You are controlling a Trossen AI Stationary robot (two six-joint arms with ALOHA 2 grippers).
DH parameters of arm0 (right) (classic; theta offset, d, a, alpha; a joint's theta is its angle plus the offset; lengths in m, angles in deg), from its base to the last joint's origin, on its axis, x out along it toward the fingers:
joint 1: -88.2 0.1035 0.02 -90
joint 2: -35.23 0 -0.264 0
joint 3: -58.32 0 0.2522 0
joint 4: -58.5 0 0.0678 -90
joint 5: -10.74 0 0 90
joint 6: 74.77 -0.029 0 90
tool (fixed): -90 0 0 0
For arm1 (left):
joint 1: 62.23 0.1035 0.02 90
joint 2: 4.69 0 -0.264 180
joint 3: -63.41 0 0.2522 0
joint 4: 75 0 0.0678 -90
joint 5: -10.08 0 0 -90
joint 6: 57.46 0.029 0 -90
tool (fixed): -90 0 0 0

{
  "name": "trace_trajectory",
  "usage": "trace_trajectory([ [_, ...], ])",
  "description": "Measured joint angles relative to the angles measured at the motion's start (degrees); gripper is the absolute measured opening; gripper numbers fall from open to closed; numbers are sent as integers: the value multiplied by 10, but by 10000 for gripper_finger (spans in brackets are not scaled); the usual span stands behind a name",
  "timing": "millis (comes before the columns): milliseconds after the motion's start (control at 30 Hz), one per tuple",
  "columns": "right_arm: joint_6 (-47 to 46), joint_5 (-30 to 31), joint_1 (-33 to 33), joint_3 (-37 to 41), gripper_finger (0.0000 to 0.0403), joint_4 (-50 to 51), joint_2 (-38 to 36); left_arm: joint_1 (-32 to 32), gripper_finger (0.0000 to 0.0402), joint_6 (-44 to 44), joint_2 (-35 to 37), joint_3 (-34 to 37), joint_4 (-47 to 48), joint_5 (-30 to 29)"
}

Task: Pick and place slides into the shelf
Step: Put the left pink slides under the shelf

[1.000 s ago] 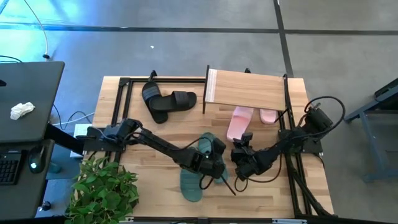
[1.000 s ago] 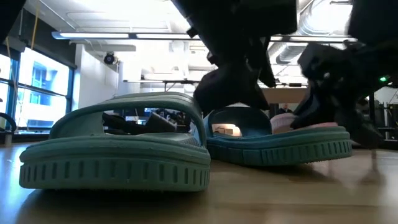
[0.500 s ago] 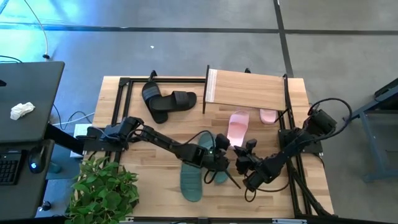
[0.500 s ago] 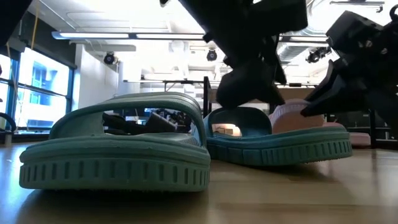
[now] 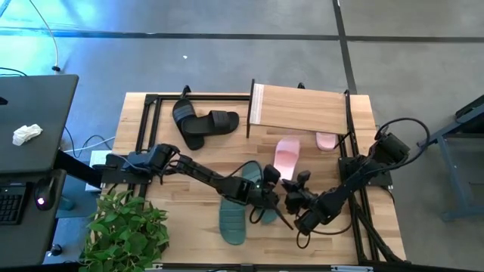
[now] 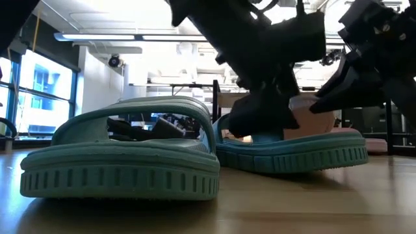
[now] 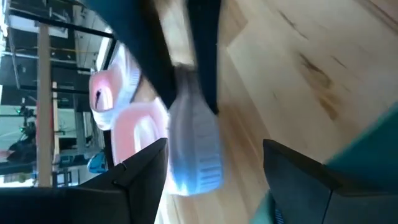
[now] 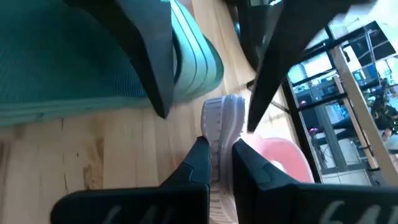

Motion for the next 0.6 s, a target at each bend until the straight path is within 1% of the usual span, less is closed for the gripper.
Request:
trace_trajectory([
  [200,3,-2,0,-7,5,9,0,4,241,-16,-4,-1,-8,-22],
  [300,2,-5,0,-7,5,9,0,6,221,-26,-4,-1,-8,-29],
  [367,3,-10,0,-7,5,9,0,7,193,-37,-4,-1,-8,-30],
  [433,2,-11,0,-7,5,11,0,7,157,-44,-4,-1,-8,-28],
  [600,2,-14,0,-7,18,16,0,7,58,-45,-4,-1,-6,5],
])
